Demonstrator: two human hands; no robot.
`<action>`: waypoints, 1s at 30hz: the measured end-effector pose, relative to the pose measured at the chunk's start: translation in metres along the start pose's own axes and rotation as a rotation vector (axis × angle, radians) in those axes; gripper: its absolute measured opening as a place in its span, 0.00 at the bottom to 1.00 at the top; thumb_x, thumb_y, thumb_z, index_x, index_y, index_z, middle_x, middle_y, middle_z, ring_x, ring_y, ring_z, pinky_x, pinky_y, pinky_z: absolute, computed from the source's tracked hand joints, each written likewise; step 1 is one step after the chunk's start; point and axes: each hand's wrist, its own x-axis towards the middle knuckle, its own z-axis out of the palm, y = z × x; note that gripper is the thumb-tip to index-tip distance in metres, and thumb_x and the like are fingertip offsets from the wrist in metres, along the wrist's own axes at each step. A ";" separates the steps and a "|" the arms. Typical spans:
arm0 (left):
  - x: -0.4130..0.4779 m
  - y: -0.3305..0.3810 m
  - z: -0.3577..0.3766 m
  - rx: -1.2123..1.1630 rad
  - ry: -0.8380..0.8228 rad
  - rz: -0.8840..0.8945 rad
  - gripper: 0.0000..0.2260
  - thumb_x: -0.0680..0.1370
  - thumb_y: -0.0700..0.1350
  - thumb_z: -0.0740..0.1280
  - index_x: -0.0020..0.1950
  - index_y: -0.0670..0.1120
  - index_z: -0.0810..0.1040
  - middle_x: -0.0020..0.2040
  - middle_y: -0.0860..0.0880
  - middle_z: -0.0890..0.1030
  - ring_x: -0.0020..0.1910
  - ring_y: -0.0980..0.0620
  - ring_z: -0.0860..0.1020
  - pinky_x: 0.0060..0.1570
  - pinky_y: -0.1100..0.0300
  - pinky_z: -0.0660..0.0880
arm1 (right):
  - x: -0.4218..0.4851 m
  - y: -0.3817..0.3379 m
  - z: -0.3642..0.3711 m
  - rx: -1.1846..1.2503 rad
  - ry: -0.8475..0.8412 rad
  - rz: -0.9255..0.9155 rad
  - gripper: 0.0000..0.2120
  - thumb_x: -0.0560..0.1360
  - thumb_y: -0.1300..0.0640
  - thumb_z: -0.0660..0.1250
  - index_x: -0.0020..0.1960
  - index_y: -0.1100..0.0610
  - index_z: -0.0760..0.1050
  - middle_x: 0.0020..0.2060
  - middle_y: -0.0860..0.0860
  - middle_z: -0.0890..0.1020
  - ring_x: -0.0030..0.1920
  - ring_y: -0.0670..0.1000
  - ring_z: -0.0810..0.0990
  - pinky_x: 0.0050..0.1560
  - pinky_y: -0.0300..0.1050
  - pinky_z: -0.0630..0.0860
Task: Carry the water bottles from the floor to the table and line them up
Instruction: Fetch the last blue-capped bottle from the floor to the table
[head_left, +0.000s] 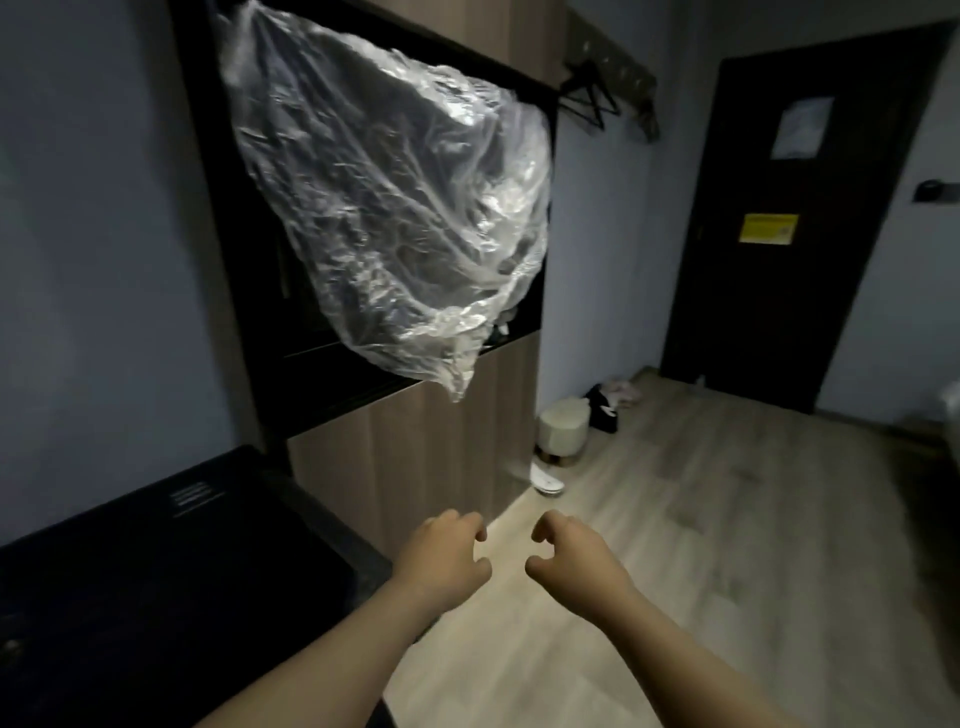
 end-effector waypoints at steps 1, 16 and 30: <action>0.012 0.022 0.010 -0.003 -0.013 0.016 0.13 0.74 0.51 0.63 0.57 0.51 0.72 0.56 0.51 0.74 0.56 0.50 0.73 0.51 0.58 0.71 | 0.002 0.021 -0.014 -0.006 0.010 0.018 0.15 0.71 0.52 0.62 0.57 0.52 0.71 0.56 0.49 0.75 0.56 0.51 0.74 0.54 0.46 0.73; 0.174 0.256 0.129 -0.010 -0.171 0.277 0.16 0.74 0.51 0.62 0.61 0.51 0.71 0.60 0.51 0.74 0.60 0.50 0.72 0.55 0.55 0.73 | 0.060 0.256 -0.161 -0.003 0.163 0.271 0.16 0.73 0.53 0.62 0.59 0.54 0.70 0.57 0.50 0.74 0.55 0.50 0.74 0.53 0.44 0.72; 0.444 0.338 0.193 -0.026 -0.195 0.434 0.15 0.73 0.51 0.62 0.59 0.50 0.72 0.57 0.48 0.74 0.58 0.47 0.74 0.53 0.56 0.71 | 0.280 0.375 -0.229 -0.003 0.242 0.445 0.14 0.71 0.52 0.62 0.56 0.53 0.71 0.57 0.52 0.75 0.58 0.53 0.74 0.56 0.46 0.72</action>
